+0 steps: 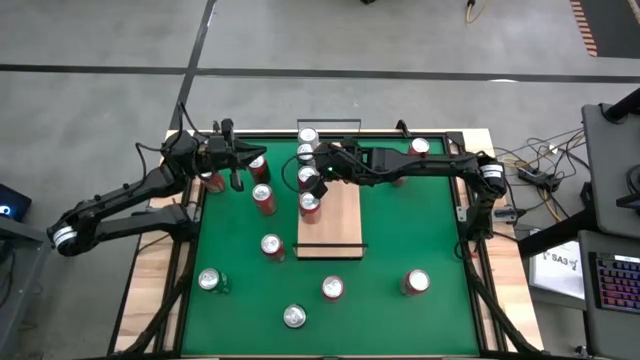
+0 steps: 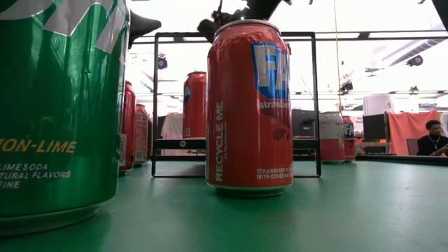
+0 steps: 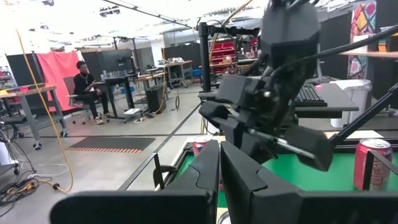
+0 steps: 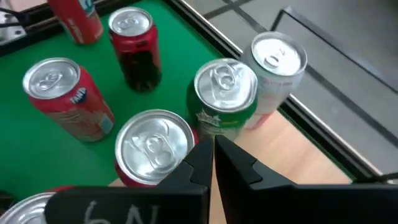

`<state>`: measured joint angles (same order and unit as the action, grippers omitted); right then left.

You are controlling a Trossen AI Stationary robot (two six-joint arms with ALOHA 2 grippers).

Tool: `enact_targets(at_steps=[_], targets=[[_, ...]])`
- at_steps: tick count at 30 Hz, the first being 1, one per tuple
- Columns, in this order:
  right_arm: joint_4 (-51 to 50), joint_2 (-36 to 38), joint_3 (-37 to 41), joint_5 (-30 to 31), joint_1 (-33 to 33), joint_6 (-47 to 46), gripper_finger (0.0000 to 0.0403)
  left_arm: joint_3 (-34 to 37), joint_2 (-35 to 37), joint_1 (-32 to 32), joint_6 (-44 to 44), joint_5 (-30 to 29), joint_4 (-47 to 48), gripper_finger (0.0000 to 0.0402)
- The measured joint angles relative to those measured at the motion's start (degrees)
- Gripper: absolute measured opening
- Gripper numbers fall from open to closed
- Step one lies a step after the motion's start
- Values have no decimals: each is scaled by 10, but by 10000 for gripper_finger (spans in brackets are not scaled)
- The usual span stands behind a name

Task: Place canned beverage on shelf
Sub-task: Put the right red soda can on the shelf, then put the white/pink soda can on the shelf and aligned with the other white/pink soda can

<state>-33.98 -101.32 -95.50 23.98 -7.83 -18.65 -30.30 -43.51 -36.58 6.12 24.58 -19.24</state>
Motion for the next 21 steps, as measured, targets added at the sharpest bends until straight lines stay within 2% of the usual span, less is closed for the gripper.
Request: enact_targets(at_steps=[9, 15, 21], targets=[[-16, 3, -42, -46, 12, 21, 9, 0, 0, 0, 0, 0, 0, 0], [-73, 4, -82, -77, 13, 18, 9, 0, 0, 0, 0, 0, 0, 0], [-136, 4, -129, -79, 13, 17, 9, 0, 0, 0, 0, 0, 0, 0]])
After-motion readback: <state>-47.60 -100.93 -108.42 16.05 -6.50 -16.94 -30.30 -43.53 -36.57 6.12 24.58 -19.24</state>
